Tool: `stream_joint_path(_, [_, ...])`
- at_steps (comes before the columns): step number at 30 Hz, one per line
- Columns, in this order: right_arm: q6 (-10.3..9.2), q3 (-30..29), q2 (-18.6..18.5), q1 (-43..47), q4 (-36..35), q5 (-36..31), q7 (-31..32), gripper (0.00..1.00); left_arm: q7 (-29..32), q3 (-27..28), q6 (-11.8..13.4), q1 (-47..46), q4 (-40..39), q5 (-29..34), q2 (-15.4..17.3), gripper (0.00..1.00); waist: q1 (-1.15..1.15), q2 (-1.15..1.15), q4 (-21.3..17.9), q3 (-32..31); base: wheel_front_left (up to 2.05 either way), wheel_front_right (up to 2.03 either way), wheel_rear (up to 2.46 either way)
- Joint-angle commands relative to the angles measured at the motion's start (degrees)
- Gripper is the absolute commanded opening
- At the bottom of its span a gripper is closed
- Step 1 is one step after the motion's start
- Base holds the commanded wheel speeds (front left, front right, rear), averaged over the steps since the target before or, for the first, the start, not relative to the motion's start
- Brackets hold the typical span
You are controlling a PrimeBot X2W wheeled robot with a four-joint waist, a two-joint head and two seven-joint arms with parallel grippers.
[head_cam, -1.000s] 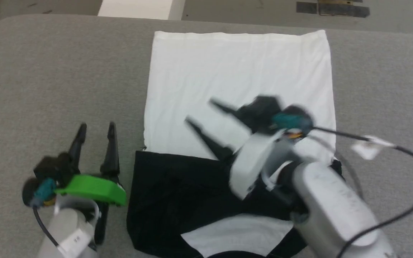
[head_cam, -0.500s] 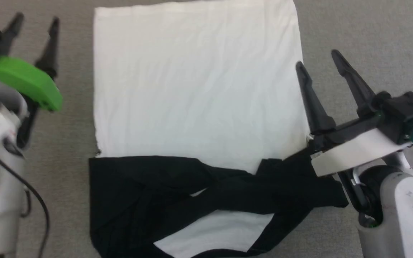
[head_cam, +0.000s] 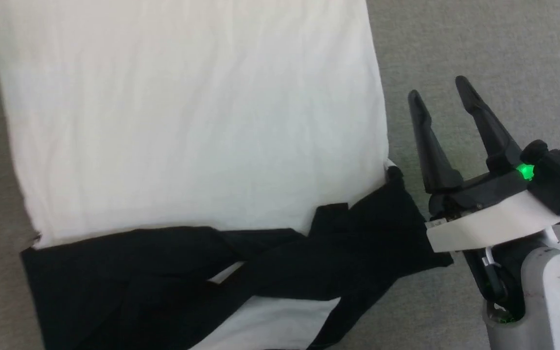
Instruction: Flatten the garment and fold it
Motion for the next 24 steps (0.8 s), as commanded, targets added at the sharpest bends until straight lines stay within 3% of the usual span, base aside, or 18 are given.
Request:
stream_joint_path(1, [-0.08, 0.4, 0.1, -0.5, 0.0, 0.7, -0.7, 1.00, 1.1, 0.5, 1.3, -1.1, -0.3, 0.5, 1.2, 1.00, -0.01, 0.62, -4.5, 4.6, 0.00, 0.00, 0.00])
stream_joint_path(13, [-0.08, 2.0, 0.1, -1.3, 2.2, 2.4, -2.2, 1.00, 6.7, 0.3, 5.8, 0.0, -2.0, 3.9, 5.3, 1.00, -0.01, 0.62, -5.4, 6.3, 0.00, 0.00, 0.00])
stream_joint_path(14, [-0.08, 1.9, 0.1, -1.4, 2.2, 2.3, -2.1, 1.00, 6.8, -0.1, 5.8, 0.2, -2.2, 4.3, 5.6, 0.75, -0.01, 0.62, -5.3, 6.4, 0.00, 0.00, 0.00])
stream_joint_path(16, [-0.08, 1.7, 0.1, -1.9, 2.0, 1.9, -1.8, 1.00, 6.9, -0.6, 5.5, 0.4, -2.8, 4.1, 5.2, 0.00, -0.01, 0.62, -4.7, 6.5, 0.00, 0.00, 0.00])
stream_joint_path(20, [-0.08, 1.4, 0.1, -4.7, 1.4, 0.4, -0.3, 1.00, 5.0, -1.6, 4.5, 0.3, -3.7, 4.0, 4.5, 0.00, -0.01, 0.62, -3.5, 6.6, 0.00, 0.00, 0.00])
stream_joint_path(24, [-0.08, 0.1, 0.1, -13.3, 0.5, -2.1, 1.9, 1.00, 0.4, -3.3, 3.4, -1.0, -4.2, 5.5, 3.9, 0.00, -0.01, 0.62, -1.8, 6.8, 0.00, 0.00, 0.00])
